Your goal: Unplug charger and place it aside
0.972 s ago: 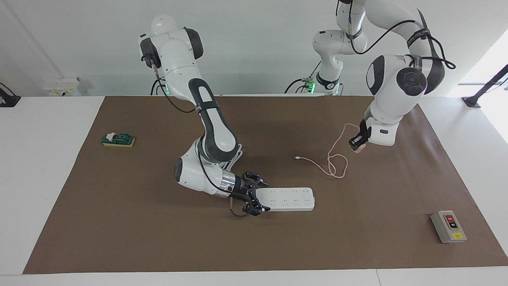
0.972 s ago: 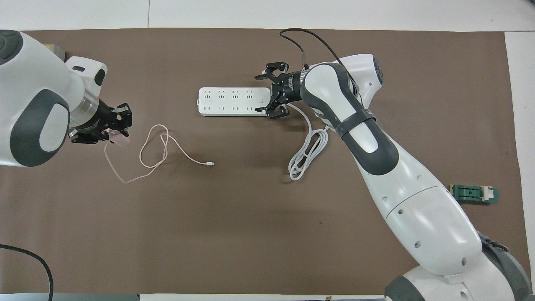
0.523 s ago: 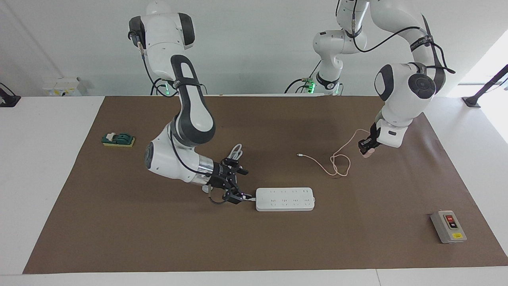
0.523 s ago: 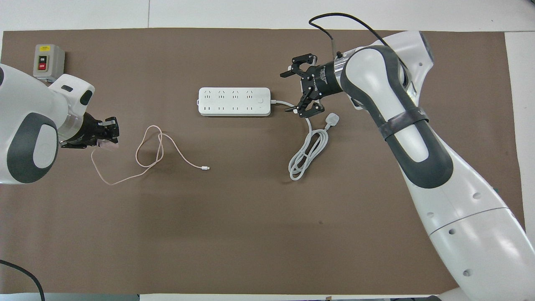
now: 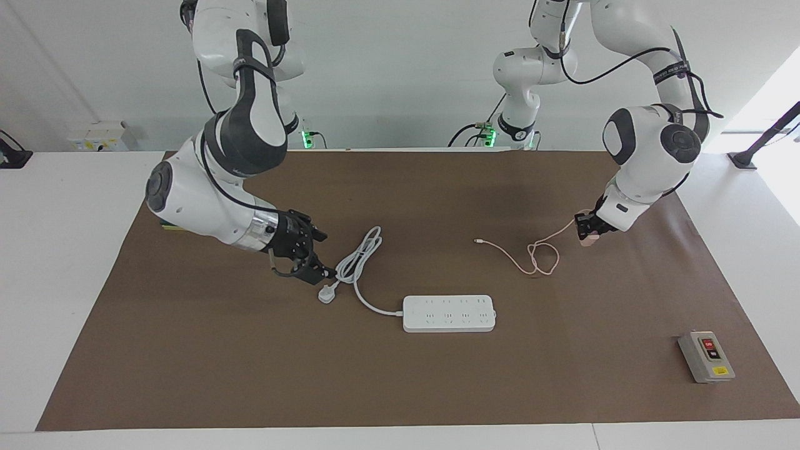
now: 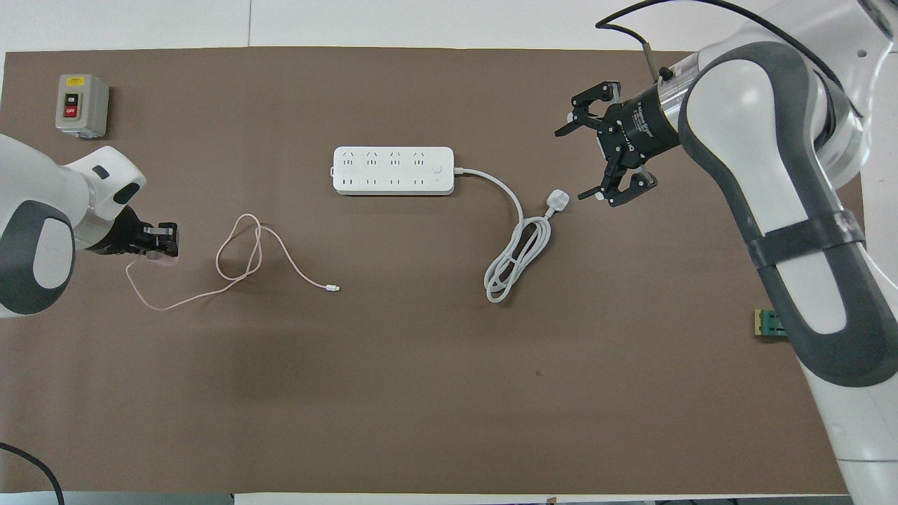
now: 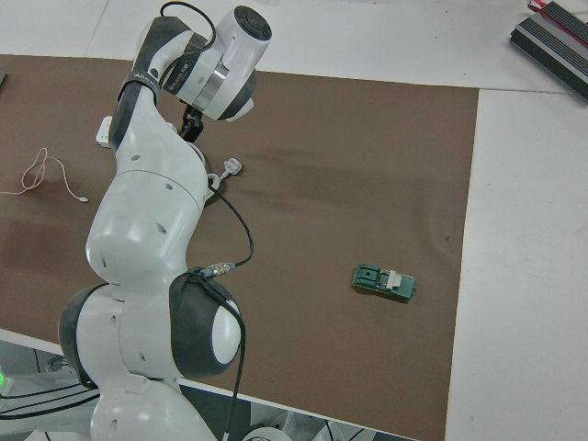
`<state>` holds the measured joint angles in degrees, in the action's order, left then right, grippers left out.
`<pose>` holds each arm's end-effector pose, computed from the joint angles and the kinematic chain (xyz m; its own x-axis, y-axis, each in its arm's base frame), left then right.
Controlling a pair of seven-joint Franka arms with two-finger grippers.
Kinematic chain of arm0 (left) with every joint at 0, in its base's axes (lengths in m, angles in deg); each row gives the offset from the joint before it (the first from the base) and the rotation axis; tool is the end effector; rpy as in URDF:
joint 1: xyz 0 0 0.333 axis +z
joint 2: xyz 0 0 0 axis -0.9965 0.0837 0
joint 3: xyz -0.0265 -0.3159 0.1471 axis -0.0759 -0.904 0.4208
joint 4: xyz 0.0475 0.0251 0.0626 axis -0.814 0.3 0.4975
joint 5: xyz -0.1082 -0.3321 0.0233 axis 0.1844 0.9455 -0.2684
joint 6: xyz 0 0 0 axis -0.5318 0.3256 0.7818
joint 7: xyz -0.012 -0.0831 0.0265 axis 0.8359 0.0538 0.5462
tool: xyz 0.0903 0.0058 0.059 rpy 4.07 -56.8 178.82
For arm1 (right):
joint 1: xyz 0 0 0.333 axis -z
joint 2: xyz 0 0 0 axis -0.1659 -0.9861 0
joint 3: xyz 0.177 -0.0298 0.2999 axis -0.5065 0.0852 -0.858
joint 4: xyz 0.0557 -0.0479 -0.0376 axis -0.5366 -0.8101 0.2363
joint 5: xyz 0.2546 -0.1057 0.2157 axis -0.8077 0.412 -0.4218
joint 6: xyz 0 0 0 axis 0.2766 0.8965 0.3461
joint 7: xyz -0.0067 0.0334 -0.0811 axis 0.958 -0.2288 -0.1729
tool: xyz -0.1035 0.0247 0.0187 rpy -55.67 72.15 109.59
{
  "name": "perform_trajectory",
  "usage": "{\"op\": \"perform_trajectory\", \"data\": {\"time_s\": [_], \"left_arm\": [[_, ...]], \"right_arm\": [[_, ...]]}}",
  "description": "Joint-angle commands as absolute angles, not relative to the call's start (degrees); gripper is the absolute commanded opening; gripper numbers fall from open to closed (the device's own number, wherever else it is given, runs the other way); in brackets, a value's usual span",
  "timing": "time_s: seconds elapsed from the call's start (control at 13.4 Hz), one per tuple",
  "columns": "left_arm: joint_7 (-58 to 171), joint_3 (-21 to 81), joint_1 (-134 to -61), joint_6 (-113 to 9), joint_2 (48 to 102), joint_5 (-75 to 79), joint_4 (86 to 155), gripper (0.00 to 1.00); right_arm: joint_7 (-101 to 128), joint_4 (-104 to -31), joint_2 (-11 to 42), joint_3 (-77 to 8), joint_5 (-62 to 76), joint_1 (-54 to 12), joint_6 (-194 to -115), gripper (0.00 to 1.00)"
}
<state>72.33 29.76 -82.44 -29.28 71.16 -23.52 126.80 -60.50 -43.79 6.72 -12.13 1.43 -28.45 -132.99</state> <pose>0.5278 -0.0055 0.4460 0.9943 -0.0284 -0.1029 -0.0284 -0.9996 0.0024 0.6324 0.1330 0.5138 0.3419 -0.7950 -0.5012 -0.9301 -0.3623 -0.0598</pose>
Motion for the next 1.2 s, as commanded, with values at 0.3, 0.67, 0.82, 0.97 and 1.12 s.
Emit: {"op": "perform_trajectory", "data": {"time_s": [0.3,0.67,0.82,0.97,1.12], "left_arm": [[74.0,29.5,-76.4,-32.7,69.4,-21.9,129.0,1.00],[73.7,29.5,-75.1,-29.7,70.1,-21.9,123.8,1.00],[73.7,29.5,-75.3,-29.0,70.0,-21.9,123.2,1.00],[73.6,29.2,-75.6,-27.4,69.9,-22.0,121.8,1.00],[72.5,29.0,-75.7,-22.5,69.5,-22.0,118.2,1.00]], "right_arm": [[-28.5,-46.2,16.9,-11.9,19.8,-23.7,-124.7,1.00],[-1.5,-46.2,21.1,-11.9,30.1,-19.8,-124.1,1.00],[6.2,-46.6,23.5,-11.9,32.0,-18.4,-123.9,1.00],[11.3,-46.6,25.4,-12.4,33.6,-16.6,-122.5,1.00],[15.7,-47.5,27.6,-12.8,34.0,-14.3,-121.8,1.00]]}}
